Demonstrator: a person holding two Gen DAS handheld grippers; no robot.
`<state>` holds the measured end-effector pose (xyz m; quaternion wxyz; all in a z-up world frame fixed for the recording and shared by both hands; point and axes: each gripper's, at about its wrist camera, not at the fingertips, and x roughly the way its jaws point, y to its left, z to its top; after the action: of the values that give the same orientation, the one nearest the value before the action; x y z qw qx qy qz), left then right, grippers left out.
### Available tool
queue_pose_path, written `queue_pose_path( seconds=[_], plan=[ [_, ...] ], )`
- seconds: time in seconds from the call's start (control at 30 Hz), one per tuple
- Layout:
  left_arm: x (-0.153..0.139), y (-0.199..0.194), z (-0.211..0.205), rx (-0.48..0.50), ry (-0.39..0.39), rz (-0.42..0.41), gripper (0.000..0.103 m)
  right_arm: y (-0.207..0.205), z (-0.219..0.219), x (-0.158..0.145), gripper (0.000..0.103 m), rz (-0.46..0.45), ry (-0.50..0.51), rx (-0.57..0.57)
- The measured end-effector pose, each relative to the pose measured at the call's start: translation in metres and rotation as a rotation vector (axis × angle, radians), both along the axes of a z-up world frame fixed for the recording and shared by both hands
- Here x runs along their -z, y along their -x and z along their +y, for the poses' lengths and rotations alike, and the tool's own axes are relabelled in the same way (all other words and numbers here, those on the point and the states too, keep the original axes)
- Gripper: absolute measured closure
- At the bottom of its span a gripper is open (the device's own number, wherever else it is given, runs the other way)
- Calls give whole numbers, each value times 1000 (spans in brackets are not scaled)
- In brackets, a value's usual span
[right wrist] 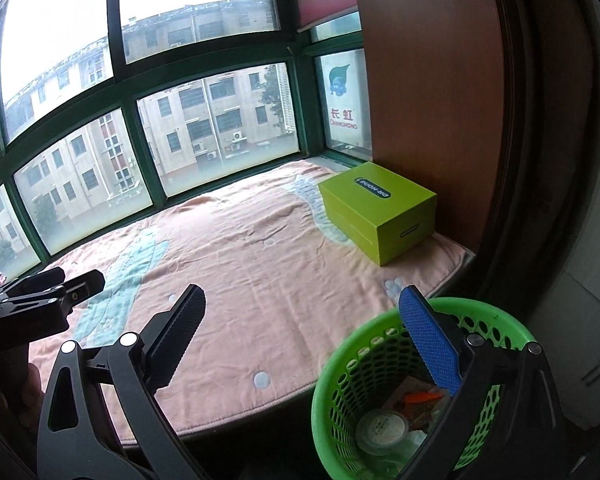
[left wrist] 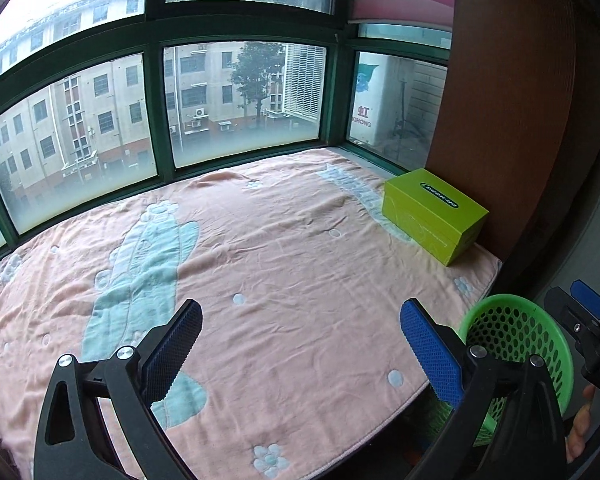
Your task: Collect trash
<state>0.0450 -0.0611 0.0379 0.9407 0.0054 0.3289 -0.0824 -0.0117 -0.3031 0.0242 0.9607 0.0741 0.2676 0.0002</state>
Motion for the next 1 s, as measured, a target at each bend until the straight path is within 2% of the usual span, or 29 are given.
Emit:
queue_pose_path(
  seconds=[0.4, 1.0],
  plan=[
    [6, 3, 28, -84, -4, 26, 7, -8, 23, 9, 6, 12, 18, -50],
    [5, 10, 48, -147, 5, 18, 7, -10, 44, 10, 6, 1, 26, -107]
  ],
)
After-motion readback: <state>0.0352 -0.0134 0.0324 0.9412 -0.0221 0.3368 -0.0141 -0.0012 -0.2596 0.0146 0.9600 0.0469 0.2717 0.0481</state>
